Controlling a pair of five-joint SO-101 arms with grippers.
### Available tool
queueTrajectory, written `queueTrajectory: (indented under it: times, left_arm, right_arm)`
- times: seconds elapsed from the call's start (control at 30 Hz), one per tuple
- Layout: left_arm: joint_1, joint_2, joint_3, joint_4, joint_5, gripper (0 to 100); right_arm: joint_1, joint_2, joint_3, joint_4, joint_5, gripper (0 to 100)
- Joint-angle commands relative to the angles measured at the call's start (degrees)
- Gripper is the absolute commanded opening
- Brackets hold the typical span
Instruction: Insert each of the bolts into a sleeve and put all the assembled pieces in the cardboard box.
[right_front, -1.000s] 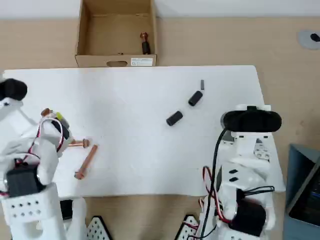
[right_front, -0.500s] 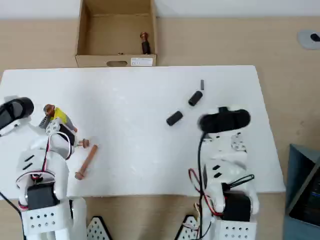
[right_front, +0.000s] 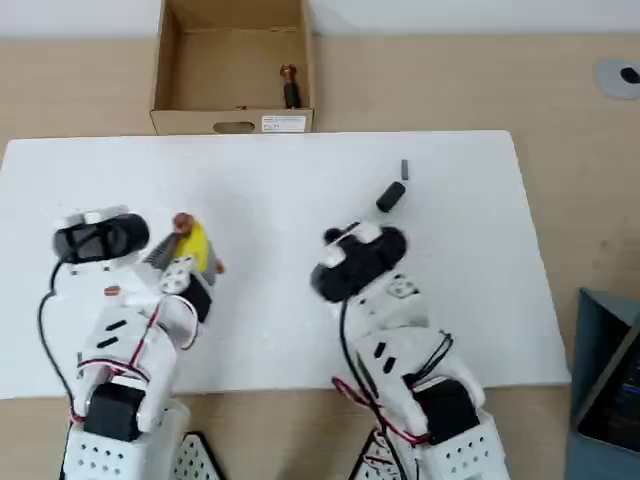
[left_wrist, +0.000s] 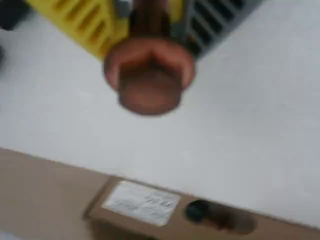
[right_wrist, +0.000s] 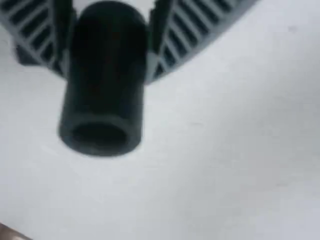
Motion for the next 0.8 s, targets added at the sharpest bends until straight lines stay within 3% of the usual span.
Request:
queueTrajectory:
  times: [0.0, 0.23, 0.77]
  left_arm:
    - [3.3, -1.0, -4.2, -4.3, 2.0, 0]
    - [8.4, -1.0, -9.2, -5.7, 6.2, 0]
    - [11.4, -0.8, -14.7, -5.5, 11.2, 0]
  right_arm:
    - [-3.1, -6.3, 0.3, -1.4, -0.1, 0.9]
    - [-5.9, -6.3, 1.9, -1.6, 3.8, 0.9]
    - [-12.4, -6.4, 0.6, -3.9, 7.6, 0.9]
